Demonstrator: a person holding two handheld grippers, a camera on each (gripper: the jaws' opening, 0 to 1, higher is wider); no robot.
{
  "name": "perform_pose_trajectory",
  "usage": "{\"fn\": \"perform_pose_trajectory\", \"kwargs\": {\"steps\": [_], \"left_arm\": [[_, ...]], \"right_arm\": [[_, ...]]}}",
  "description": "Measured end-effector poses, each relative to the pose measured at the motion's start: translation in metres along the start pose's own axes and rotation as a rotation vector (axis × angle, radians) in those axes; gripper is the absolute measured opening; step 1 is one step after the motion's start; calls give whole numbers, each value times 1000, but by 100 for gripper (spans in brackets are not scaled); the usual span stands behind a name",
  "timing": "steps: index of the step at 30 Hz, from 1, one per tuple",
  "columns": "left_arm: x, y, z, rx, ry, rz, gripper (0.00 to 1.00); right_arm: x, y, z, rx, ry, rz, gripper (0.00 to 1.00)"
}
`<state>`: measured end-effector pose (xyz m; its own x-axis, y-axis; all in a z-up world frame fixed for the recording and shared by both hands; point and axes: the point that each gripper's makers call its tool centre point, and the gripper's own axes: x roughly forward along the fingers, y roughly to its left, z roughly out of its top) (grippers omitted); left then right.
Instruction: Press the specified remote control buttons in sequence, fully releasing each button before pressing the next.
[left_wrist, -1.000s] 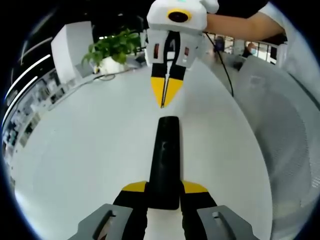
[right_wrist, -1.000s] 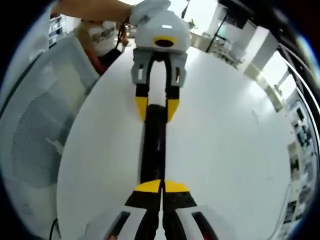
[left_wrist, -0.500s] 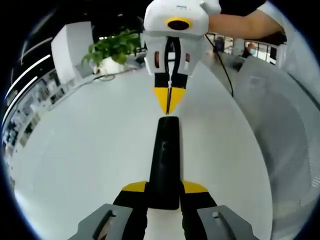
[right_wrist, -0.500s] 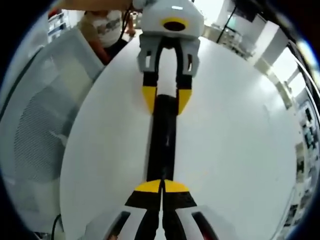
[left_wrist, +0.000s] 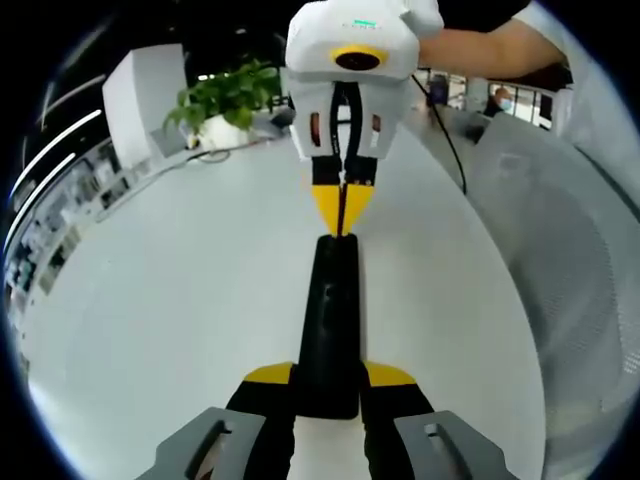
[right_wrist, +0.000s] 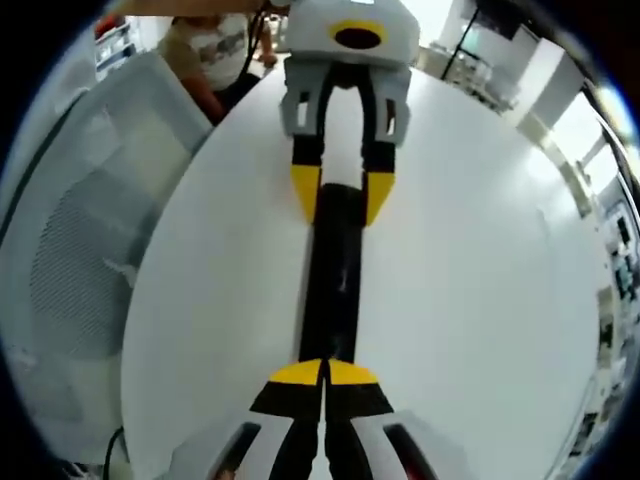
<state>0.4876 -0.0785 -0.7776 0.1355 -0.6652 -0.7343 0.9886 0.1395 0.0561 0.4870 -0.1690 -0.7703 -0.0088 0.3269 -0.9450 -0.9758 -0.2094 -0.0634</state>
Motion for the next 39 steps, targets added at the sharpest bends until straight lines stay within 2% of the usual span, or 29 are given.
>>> {"fn": "perform_pose_trajectory", "kwargs": {"steps": [20,27,32,39], "left_arm": [[0,0,0,2,-2,1,24],[0,0,0,3,-2,1,24],[0,0,0,3,-2,0,24],[0,1,0,3,-3,4,24]], "right_arm": [[2,0,0,13,24,21,0],[3,-1,-1,48,0,49,0],[3,0,0,30,34,49,0],[3,0,-1,39,28,28,0]]}}
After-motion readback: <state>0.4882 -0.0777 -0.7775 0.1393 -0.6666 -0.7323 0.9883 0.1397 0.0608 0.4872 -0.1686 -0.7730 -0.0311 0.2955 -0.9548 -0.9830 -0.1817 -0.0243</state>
